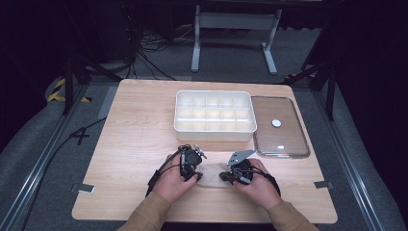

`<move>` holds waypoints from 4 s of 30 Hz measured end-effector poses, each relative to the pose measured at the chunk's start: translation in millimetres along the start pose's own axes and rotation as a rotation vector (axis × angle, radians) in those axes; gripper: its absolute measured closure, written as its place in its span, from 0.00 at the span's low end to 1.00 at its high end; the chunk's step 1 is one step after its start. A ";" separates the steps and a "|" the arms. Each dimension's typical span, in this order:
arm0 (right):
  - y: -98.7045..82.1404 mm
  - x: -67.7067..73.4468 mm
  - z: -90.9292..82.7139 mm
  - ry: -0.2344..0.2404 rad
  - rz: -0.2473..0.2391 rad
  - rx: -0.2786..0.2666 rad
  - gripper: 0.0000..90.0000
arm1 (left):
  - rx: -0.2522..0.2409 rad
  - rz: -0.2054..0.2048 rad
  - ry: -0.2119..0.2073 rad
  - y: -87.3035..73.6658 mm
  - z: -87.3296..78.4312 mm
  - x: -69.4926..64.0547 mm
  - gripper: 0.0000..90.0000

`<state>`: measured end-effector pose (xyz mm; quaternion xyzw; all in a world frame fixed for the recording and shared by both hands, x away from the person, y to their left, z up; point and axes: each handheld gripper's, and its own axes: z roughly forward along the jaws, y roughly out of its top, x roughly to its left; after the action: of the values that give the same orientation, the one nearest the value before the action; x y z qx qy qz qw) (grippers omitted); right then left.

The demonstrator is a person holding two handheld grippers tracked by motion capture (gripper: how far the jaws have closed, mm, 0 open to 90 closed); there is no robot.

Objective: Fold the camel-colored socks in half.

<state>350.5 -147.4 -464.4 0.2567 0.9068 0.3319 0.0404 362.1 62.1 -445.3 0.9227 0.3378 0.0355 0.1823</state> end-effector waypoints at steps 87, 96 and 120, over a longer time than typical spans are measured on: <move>-28.7 5.7 -24.4 -0.080 0.159 -0.009 1.00 | -0.131 0.082 -0.139 26.7 -52.7 -20.1 0.92; -16.0 16.8 -7.1 -0.054 0.104 -0.055 1.00 | -0.132 0.083 -0.157 30.3 -45.0 -23.9 0.92; -32.4 1.5 -29.0 -0.070 0.172 -0.023 1.00 | -0.123 0.096 -0.175 43.6 -3.2 -35.1 0.92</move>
<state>327.9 -184.5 -461.9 0.3443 0.8756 0.3356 0.0463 361.1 9.9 -424.5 0.9244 0.2733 -0.0157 0.2655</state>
